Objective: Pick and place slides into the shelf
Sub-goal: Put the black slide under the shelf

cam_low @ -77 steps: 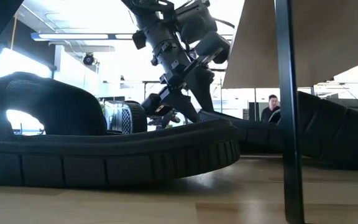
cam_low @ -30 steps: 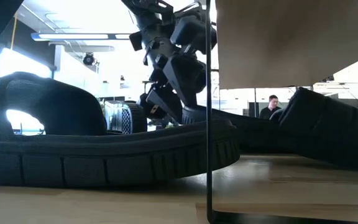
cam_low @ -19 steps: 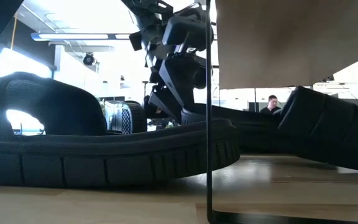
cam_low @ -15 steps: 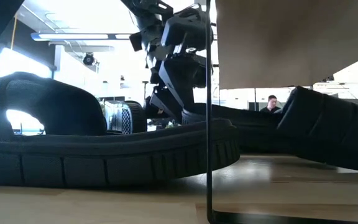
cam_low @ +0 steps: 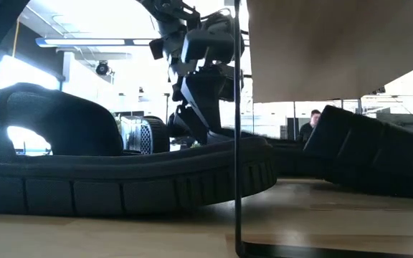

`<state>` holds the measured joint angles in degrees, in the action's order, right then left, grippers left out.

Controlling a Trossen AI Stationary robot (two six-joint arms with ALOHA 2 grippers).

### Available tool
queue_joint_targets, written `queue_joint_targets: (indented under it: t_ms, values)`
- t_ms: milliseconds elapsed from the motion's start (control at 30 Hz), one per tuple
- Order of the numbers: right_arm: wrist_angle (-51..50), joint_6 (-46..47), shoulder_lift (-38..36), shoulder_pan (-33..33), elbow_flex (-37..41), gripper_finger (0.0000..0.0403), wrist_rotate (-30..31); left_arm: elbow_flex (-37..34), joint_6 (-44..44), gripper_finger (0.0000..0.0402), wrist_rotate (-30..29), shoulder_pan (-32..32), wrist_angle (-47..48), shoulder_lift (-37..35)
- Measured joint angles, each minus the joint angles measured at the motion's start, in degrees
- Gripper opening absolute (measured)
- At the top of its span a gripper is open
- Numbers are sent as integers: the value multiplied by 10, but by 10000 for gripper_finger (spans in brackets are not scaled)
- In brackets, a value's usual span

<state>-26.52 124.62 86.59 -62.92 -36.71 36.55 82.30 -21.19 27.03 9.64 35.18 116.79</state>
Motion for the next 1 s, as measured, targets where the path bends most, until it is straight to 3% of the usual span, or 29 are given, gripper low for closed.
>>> queue_joint_targets:
  t_ms: [233,400,533,700,867,1000]
  values:
    - [3,0,0,0,0,0,5,0,-1,227,-16,1,-2,0]
    - [21,7,0,0,0,0,10,0,11,252,0,1,26,0]
    - [65,10,0,-11,0,0,58,0,97,252,7,1,109,-1]
    - [53,9,7,-31,0,0,62,0,182,236,-34,-3,168,-1]
    - [62,-15,35,-36,0,0,59,0,229,214,-45,5,171,-4]
    - [94,-18,72,-23,0,0,62,-27,214,197,-45,5,99,-4]
